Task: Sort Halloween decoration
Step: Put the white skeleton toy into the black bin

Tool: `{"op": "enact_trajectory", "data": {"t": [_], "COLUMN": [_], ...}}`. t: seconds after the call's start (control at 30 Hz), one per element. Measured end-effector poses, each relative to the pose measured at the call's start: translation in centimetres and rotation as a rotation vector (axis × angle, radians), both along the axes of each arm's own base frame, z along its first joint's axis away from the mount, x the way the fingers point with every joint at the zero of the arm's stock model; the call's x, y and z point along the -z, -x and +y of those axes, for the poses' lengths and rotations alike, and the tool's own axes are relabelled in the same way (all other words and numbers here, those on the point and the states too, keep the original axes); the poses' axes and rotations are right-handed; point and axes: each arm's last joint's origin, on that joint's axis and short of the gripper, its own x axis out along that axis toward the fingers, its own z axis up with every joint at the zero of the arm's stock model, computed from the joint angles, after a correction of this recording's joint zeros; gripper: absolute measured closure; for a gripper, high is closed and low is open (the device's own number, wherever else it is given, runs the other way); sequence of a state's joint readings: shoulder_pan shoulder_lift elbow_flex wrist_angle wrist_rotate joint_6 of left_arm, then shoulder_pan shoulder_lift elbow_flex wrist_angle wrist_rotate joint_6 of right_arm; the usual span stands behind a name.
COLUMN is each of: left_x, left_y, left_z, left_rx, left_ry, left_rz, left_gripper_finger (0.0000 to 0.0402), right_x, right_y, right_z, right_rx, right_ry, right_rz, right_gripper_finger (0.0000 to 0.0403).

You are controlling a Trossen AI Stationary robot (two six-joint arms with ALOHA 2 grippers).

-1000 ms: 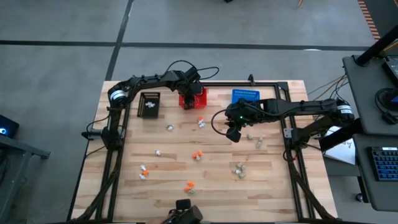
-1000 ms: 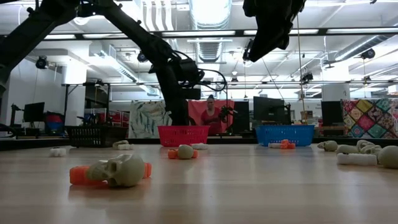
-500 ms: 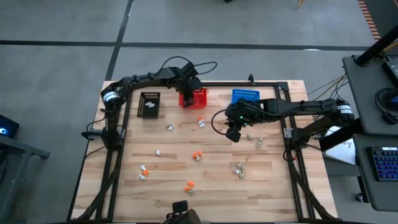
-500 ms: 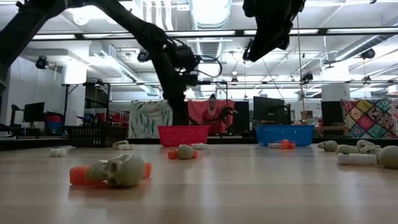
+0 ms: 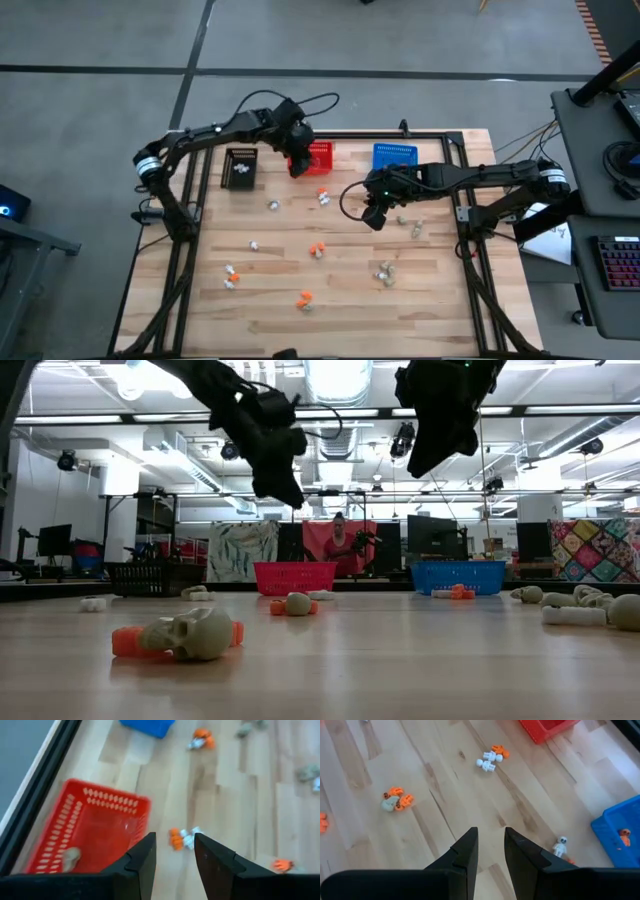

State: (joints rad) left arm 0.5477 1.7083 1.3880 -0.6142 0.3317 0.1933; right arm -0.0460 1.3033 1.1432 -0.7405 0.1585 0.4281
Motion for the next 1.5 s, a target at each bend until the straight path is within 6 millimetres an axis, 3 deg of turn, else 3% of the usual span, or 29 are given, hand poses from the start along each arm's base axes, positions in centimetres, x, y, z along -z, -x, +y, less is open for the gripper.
{"op": "enact_trajectory", "data": {"t": [0.37, 0.67, 1.0, 1.13, 1.5], "left_x": [-0.2, 0.9, 2.5, 2.6, 3.4], "left_y": [4.3, 6.7, 8.0, 7.9, 8.1], "left_z": [-7.2, -12.0, -15.2, -16.1, -16.5], "left_rx": [-0.063, -0.096, -0.175, -0.188, -0.19], "left_ry": [-0.003, 0.022, 0.04, 0.024, -0.014], "left_rz": [-0.282, -0.521, -0.522, -0.529, -0.508], "left_gripper_finger": [0.0286, 0.0286, 0.0286, 0.0286, 0.0286], "right_x": [1.0, 2.2, 4.3, 5.3, 8.6], "right_y": [-0.5, -2.3, -4.1, -5.1, -7.4], "right_z": [0.0, -0.1, -0.2, -0.2, -1.0], "right_rx": [0.045, 0.062, 0.054, -0.033, -0.22], "right_ry": [-0.028, -0.041, -0.034, 0.029, 0.176], "right_rz": [-0.064, -0.11, -0.092, -0.08, -0.04], "right_gripper_finger": [0.0319, 0.0319, 0.0319, 0.0319, 0.0319]}}
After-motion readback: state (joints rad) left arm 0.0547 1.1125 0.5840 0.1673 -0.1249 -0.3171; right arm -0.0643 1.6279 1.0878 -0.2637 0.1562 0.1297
